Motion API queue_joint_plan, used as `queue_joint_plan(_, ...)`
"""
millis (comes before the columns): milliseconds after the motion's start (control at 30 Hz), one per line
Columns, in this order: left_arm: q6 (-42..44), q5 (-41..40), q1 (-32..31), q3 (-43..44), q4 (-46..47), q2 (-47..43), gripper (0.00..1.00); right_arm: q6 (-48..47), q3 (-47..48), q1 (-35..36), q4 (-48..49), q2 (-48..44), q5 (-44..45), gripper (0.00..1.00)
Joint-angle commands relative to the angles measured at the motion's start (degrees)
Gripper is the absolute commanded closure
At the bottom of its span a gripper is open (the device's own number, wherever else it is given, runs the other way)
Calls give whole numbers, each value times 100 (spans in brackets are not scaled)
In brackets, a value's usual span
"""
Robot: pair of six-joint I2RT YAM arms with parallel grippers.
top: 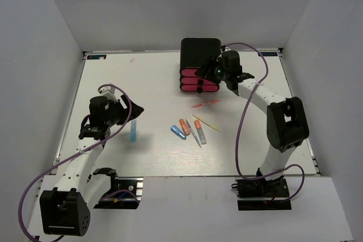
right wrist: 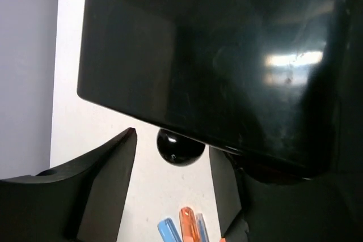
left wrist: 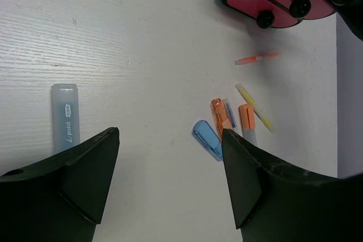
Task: Sort the stationery into containers
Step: Open the drawer in the storage box.
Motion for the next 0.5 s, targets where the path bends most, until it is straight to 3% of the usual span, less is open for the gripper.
queue_joint_plan(0,70,-139,4,-73,-39,-110,17,123,265,26,510,94,329,43)
queue_joint_plan(100,70,-192,4,-74,-92,-110,17,140,238,44,432,139,399,56)
queue_joint_plan(133,70,-193,4,-126,-92,-110,17,140,203,44,440,139,373,66)
queue_joint_plan(233,70,-245,4,-127,-161,-58,17,62,1,35,519,25,207,78)
queue_joint_plan(467,299,-561,4,207,-663,531,20,-9,-930,114,589,-711,-136,80)
